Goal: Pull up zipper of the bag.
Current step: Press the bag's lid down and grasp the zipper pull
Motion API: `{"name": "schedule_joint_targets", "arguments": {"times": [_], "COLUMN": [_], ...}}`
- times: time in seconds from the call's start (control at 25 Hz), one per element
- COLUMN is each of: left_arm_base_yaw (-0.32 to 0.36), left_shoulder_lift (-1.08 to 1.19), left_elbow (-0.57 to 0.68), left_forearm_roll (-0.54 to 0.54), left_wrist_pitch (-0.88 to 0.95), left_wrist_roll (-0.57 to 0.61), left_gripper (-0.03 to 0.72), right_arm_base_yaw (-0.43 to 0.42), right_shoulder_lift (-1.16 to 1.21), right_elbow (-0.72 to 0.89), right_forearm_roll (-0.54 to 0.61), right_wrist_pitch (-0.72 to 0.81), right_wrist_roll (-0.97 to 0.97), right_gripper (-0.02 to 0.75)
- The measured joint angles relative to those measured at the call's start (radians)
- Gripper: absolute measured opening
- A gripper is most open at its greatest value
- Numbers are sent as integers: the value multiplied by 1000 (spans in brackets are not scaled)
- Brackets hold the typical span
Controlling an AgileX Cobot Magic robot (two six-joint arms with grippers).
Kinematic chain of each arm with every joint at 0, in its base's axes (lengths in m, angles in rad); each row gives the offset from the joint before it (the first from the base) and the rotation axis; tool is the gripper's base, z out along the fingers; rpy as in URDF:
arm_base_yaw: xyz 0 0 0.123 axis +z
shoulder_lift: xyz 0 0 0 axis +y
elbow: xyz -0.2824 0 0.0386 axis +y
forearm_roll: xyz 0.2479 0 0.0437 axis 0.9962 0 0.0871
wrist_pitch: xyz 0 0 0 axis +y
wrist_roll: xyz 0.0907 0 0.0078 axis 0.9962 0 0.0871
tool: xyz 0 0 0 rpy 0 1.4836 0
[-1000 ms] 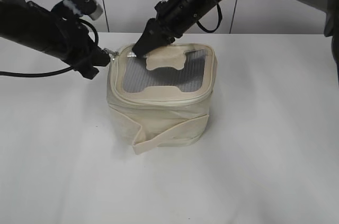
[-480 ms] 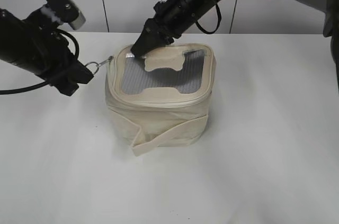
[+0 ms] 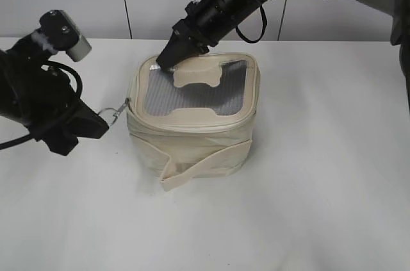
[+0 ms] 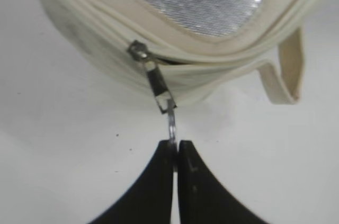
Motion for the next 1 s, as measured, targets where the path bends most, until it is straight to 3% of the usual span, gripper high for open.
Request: {"name": "schedule_joint_targets", "arguments": {"times": [0.2,0.32,0.52,0.6,0.72,0.84,0.92,1.0], "left_arm_base_yaw": [-109,-218,-436,-492,-505,-467,-428,-371], "left_shoulder_lift": [-38,-39,-15,7,15,15,10,-3], "left_elbow": [21,23,24,21,21,17,12,12], "left_forearm_roll": [10,13,-117,-163,-201,-216,-217,-188], "left_wrist_pitch": [49,26,-251,-320,-331,-229,-116,-17], "left_wrist_roll": [-42,-48,-52,-54,-70,-91,-101,-142], "left_gripper": [-4,-4,-3,-1,0,48,147,251], "right_arm_base_yaw": [-1,-1,-1,-1,-1,-1,-3,-10], "right_shoulder_lift": [1,1,2,3,3,-1,-13,-33], "right_elbow": [-5,-12,-20,-20,-20,-26,-28,-36], "right_forearm_roll": [6,6,4,-1,-10,-26,-58,-101], "right_wrist_pitch": [7,19,33,33,33,32,30,30], "right_wrist_roll": [16,28,31,32,49,90,109,136], "right_gripper": [54,54,52,52,70,211,331,380]}}
